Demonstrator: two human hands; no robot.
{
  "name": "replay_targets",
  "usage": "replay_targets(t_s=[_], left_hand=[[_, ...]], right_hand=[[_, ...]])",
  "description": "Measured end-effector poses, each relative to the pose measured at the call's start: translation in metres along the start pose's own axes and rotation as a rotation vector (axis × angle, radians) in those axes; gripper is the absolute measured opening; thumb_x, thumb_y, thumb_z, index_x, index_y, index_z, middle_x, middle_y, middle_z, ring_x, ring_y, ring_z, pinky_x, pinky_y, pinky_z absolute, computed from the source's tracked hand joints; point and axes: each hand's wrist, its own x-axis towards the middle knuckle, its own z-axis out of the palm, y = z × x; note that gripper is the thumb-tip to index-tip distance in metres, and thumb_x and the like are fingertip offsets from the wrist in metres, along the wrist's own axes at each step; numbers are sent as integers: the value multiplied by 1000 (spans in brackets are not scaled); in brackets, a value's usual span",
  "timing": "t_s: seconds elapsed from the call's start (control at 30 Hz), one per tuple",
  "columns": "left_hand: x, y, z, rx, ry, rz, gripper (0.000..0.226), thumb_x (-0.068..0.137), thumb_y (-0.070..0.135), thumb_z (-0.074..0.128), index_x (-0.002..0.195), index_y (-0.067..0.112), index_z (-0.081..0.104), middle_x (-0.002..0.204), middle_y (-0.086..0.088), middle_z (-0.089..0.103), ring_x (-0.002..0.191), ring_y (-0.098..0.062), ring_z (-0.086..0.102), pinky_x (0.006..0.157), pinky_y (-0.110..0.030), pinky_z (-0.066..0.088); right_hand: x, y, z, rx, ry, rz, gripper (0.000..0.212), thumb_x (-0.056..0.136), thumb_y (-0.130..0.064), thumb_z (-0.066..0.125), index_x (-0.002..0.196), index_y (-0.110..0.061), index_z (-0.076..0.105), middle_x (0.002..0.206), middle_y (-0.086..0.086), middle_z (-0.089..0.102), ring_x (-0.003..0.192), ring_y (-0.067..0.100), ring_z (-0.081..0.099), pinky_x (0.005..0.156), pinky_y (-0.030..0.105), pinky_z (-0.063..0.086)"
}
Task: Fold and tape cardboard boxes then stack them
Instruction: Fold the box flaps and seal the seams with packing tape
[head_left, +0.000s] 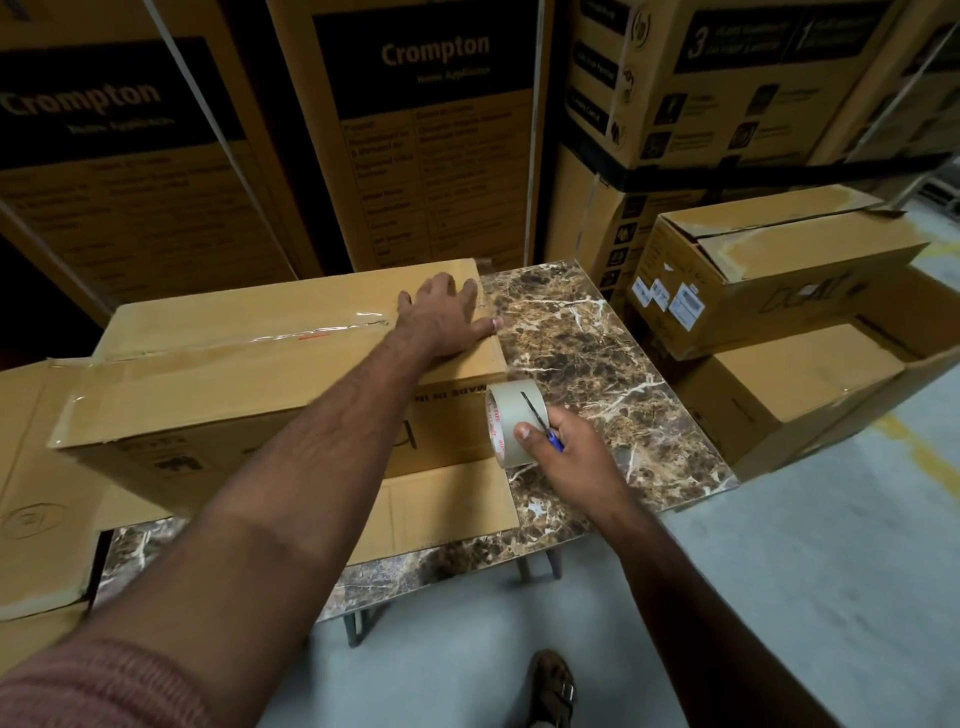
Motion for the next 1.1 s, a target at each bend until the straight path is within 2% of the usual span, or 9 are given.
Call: replay_targets(t_s=[0.1,0.23,0.37,0.47,0.57,0.73,0.9,1.0,1.1], left_hand=[[-4,7,4,-24,61,-11,76,91,72,44,152,30,33,158,-14,28,146,-35,24,116,-62,21],[-19,16,18,-50,286,57,58,94,62,49,140,26,49,143,-12,44,131,-29,39,109,-49,35],[-27,9,17,28,156,135,76,94,71,38,153,24,34,154,-13,34,138,-32,34,112,-50,35],[-40,7,28,122,27,186,96,90,79,28,160,16,9,166,-15,8,151,-35,13,121,-55,13],[-47,4,31,142,-48,190,100,92,77,29,159,12,-5,166,-17,-8,154,-35,-2,122,-55,1],[-43,9,23,150,-46,218,98,93,75,29,159,10,-4,165,-19,-10,153,-37,-6,122,-58,0],[-48,12,31,161,3,224,93,95,71,29,159,10,1,167,-16,-7,153,-37,-4,122,-58,2],[-50,18,31,150,1,242,92,95,70,29,159,9,3,167,-17,-6,153,-38,-3,122,-58,2],[-54,14,26,180,14,218,90,96,69,27,159,8,3,166,-17,-5,153,-38,-2,122,-58,4]], right_hand=[[2,5,2,-25,2,28,20,99,-39,60,112,-26,67,102,-4,73,92,14,70,79,37,58],[4,14,6,-65,-7,56,48,81,-66,53,109,-29,67,101,-3,72,92,20,70,83,53,58],[11,17,7,-99,-24,68,28,97,-48,56,114,-27,65,106,-3,70,96,19,68,87,52,56],[10,17,9,-137,-18,88,29,99,-47,56,117,-27,64,107,-4,70,96,17,67,88,50,56],[-4,20,17,-105,19,71,28,97,-47,59,113,-26,67,100,0,70,92,24,67,82,48,58],[-18,20,19,-115,40,31,20,97,-38,63,109,-22,68,93,-4,70,82,16,65,71,37,56],[-20,12,15,-127,57,-10,41,90,-54,57,113,-21,67,97,-4,72,88,19,70,75,51,60],[-24,19,13,-163,84,-6,32,96,-44,58,114,-19,66,100,-2,71,90,16,68,78,49,59],[-29,24,24,-189,70,12,49,91,-61,52,110,-17,64,98,0,70,90,19,68,80,49,58]])
